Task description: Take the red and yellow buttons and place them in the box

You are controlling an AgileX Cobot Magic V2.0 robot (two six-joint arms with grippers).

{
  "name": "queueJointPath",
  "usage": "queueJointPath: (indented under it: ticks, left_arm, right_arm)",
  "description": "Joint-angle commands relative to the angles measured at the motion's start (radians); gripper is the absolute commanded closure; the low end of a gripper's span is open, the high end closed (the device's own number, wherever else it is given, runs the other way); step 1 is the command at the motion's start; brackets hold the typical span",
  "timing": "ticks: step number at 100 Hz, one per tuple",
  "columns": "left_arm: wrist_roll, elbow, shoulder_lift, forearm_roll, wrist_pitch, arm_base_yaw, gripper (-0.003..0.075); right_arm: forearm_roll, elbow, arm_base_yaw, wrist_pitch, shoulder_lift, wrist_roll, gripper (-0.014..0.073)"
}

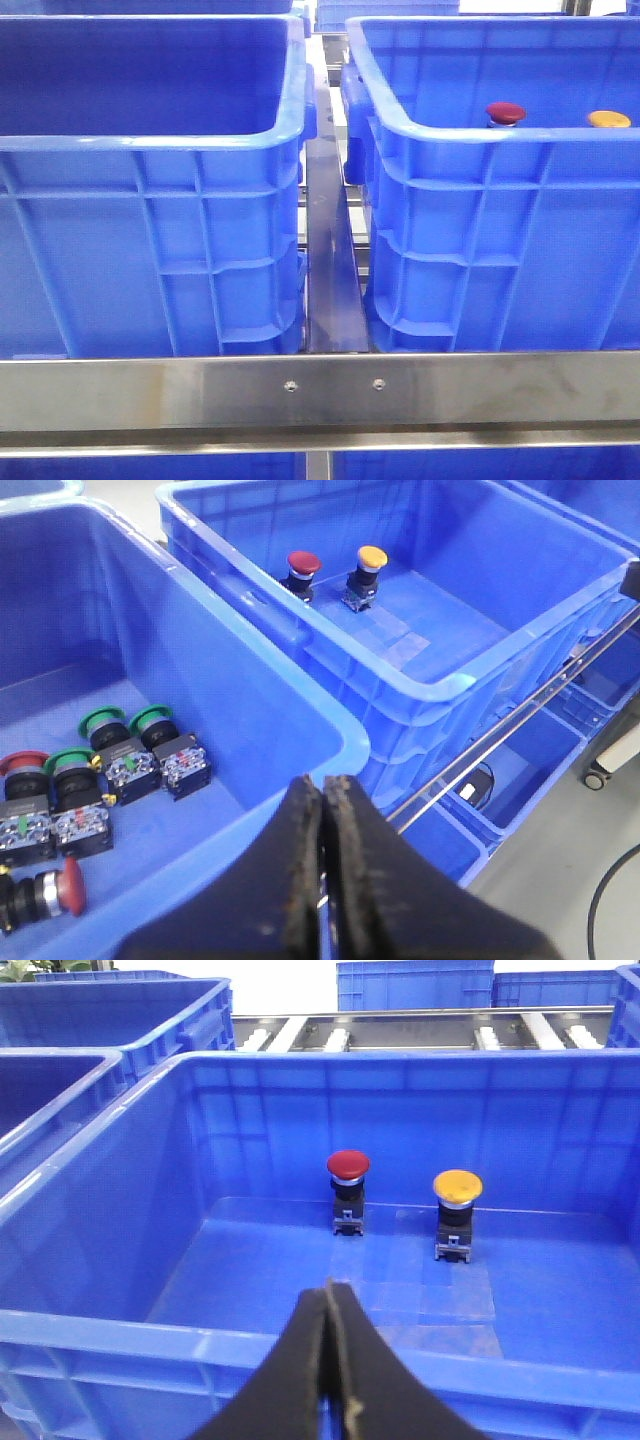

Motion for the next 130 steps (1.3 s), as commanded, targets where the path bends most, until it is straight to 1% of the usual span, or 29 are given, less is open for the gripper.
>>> queueJointPath:
  ticks: [1,11,22,33,42,55,69,75,76,93,109,130]
  left_arm:
    - [0.001,-0.012,-0.018,0.003,-0.091,-0.003,0.0740]
    - [0.001,-0.001,-0.031,0.046,-0.093,-0.003,0.0740]
    - [0.001,-0.002,-0.034,0.061,-0.093,-0.003,0.0740]
    - [-0.005,-0.001,-0.040,0.113,-0.080,0.031,0.0740]
    - [-0.005,0.007,-0.040,0.116,-0.056,0.091,0.0740]
    - [-0.007,0.036,-0.040,0.116,-0.058,0.224,0.0740]
    - [-0.007,0.052,-0.040,0.116,-0.062,0.389,0.0740]
    - [-0.007,0.052,-0.040,0.116,-0.060,0.441,0.0740]
    - [-0.007,0.052,-0.040,0.116,-0.060,0.463,0.0740]
    - [-0.007,0.052,-0.040,0.116,-0.060,0.609,0.0740]
    - [-0.007,0.052,-0.056,0.116,-0.062,0.686,0.0740]
    - [-0.007,0.077,-0.124,0.118,-0.103,0.700,0.0740]
  right_arm:
    - [0.013,-0.026,-0.006,0.021,0.004,-0.012,0.0664]
    - [0.013,-0.026,-0.006,0.021,0.004,-0.012,0.0664]
    - [0.013,-0.026,-0.006,0.021,0.004,-0.012,0.0664]
    - [0.013,-0.026,-0.006,0.021,0.004,-0.012,0.0664]
    - [0.013,-0.026,-0.006,0.022,0.004,-0.012,0.0664]
    - [0.013,-0.026,-0.006,0.022,0.004,-0.012,0.0664]
    - [0.013,-0.026,-0.006,0.022,0.004,-0.012,0.0664]
    - [0.013,-0.026,-0.006,0.022,0.004,-0.012,0.0664]
    - [0.013,-0.026,-0.006,0.022,0.004,-0.012,0.0664]
    - [0.013,-0.026,-0.006,0.022,0.004,-0.012,0.0664]
    - [0.013,-0.026,-0.006,0.022,0.004,-0.012,0.0664]
    - [0.013,-0.026,-0.006,0.022,0.004,-0.012,0.0664]
